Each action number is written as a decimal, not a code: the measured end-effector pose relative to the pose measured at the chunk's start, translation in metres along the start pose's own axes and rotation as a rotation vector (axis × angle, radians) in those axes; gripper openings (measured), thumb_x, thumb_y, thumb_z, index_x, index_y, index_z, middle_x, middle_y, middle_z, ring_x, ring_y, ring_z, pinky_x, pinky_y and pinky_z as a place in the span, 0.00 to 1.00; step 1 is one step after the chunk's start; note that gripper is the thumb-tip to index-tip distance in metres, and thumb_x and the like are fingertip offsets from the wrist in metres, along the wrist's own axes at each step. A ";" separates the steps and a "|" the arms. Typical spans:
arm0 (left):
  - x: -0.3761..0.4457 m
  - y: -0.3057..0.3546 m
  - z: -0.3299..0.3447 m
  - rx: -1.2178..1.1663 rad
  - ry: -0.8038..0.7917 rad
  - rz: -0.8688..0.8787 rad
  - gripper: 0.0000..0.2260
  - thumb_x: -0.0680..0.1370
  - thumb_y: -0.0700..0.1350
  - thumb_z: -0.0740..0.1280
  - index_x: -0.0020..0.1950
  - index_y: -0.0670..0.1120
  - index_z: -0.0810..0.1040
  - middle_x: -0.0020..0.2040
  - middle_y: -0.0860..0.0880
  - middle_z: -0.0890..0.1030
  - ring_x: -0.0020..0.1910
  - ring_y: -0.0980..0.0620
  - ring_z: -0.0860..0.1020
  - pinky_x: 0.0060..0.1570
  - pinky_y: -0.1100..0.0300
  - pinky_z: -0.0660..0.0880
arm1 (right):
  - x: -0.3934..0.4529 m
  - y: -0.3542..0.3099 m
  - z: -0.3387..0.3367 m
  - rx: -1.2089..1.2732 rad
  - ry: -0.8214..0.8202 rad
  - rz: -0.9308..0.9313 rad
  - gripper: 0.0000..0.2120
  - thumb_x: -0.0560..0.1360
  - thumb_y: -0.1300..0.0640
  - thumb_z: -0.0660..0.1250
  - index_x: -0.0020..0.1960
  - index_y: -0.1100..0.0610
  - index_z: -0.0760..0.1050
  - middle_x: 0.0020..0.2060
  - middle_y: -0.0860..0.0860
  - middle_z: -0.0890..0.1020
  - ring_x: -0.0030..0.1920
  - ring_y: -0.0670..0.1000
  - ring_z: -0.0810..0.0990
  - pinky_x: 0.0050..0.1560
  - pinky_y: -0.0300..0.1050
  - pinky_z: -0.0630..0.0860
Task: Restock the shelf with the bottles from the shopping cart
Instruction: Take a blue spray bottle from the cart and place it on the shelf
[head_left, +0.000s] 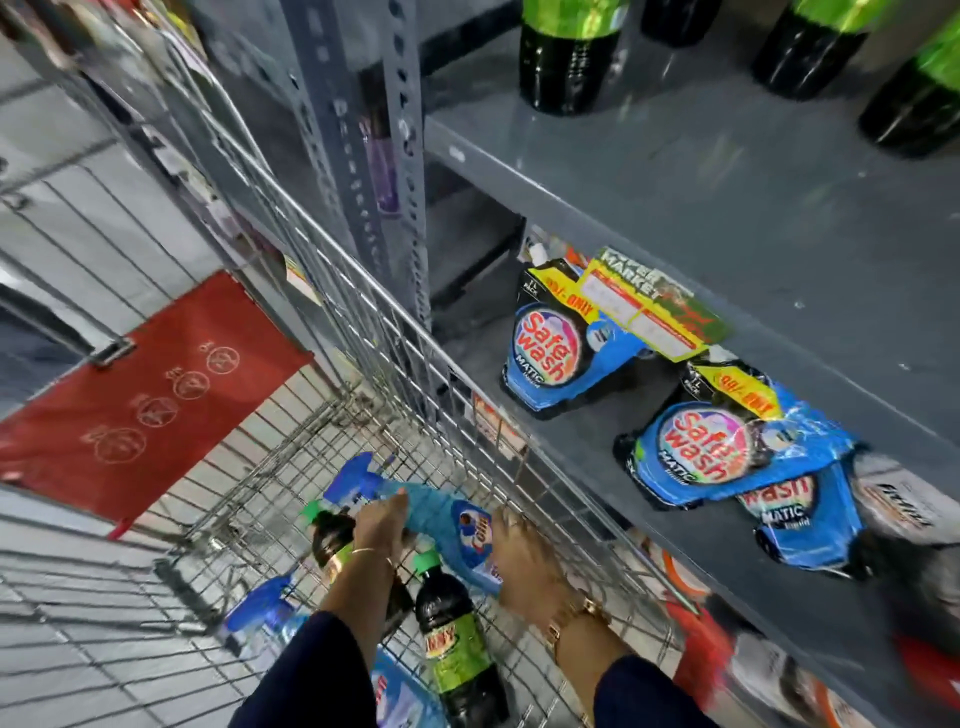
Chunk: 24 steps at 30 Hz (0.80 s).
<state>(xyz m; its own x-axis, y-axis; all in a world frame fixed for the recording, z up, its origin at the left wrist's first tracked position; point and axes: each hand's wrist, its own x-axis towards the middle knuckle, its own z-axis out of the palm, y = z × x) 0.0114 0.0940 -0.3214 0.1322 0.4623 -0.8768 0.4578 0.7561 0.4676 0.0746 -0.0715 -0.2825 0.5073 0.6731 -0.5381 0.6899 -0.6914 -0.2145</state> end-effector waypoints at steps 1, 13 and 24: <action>-0.005 0.003 -0.003 0.010 0.021 0.024 0.19 0.77 0.44 0.65 0.60 0.31 0.71 0.54 0.35 0.77 0.51 0.38 0.79 0.49 0.48 0.78 | -0.002 -0.001 -0.002 0.025 0.024 -0.004 0.40 0.72 0.67 0.68 0.74 0.61 0.45 0.67 0.62 0.67 0.62 0.57 0.71 0.59 0.48 0.76; -0.165 0.075 -0.046 0.038 -0.107 0.606 0.13 0.77 0.38 0.64 0.57 0.31 0.74 0.53 0.38 0.78 0.44 0.43 0.78 0.39 0.63 0.79 | -0.061 -0.040 -0.069 0.131 0.279 -0.064 0.45 0.71 0.63 0.70 0.74 0.61 0.41 0.76 0.59 0.47 0.73 0.60 0.58 0.69 0.55 0.67; -0.351 0.129 0.005 0.083 -0.144 0.923 0.09 0.71 0.42 0.71 0.34 0.45 0.73 0.39 0.40 0.77 0.33 0.47 0.77 0.34 0.55 0.75 | -0.163 -0.021 -0.174 0.496 0.675 -0.084 0.46 0.70 0.55 0.72 0.74 0.65 0.44 0.73 0.60 0.58 0.71 0.58 0.61 0.70 0.46 0.60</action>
<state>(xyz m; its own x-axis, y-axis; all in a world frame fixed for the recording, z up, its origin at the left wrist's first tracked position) 0.0284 0.0272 0.0465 0.5800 0.7965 -0.1708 0.1782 0.0805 0.9807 0.0672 -0.1205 -0.0482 0.7732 0.6309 0.0643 0.5121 -0.5612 -0.6503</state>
